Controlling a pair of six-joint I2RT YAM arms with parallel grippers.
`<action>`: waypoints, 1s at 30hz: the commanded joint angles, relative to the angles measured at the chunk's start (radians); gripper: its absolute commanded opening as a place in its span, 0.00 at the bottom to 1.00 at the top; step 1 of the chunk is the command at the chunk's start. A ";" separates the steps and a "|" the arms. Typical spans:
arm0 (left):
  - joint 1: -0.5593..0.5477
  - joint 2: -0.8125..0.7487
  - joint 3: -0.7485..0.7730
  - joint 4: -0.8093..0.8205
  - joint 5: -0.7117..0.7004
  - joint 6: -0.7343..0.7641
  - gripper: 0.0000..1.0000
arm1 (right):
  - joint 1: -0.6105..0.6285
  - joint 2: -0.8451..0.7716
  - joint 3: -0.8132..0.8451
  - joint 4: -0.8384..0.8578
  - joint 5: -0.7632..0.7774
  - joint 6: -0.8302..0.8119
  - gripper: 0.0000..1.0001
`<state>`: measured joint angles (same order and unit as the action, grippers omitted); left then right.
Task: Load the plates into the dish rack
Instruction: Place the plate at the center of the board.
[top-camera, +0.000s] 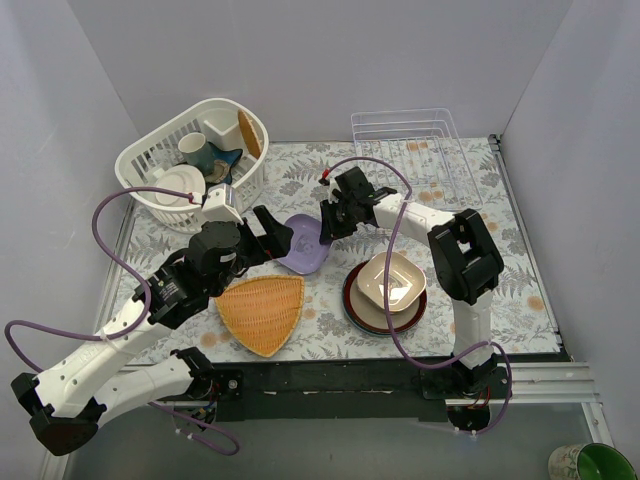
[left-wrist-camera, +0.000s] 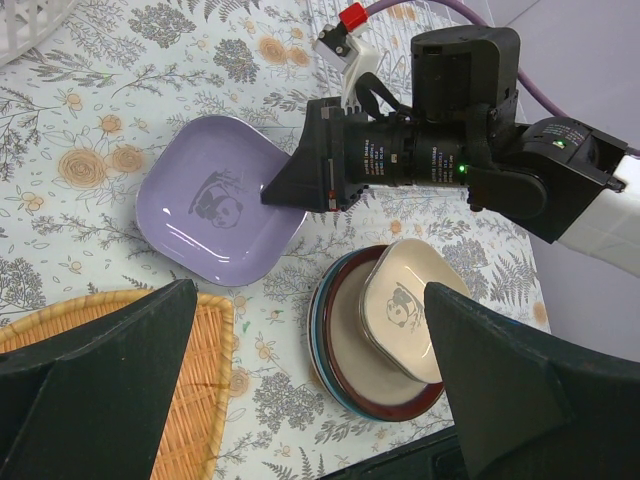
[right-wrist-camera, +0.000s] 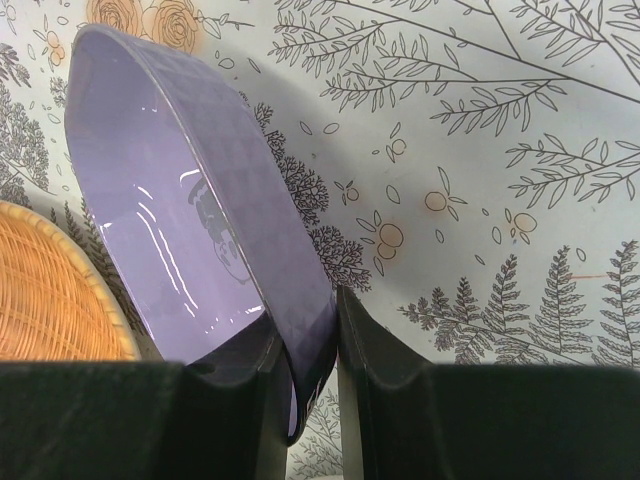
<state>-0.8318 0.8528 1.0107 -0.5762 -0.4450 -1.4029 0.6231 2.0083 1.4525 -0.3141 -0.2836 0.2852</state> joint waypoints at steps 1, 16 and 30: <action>0.003 -0.014 -0.001 -0.013 -0.012 -0.004 0.98 | 0.006 0.004 0.023 0.012 -0.009 -0.003 0.03; 0.003 -0.024 -0.006 -0.014 -0.018 -0.011 0.98 | 0.006 0.012 0.055 -0.002 -0.008 -0.006 0.01; 0.003 -0.032 -0.011 -0.025 -0.027 -0.015 0.98 | 0.006 0.053 0.071 -0.006 0.001 -0.014 0.23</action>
<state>-0.8318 0.8383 1.0046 -0.5835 -0.4503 -1.4139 0.6239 2.0525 1.4712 -0.3191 -0.2890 0.2852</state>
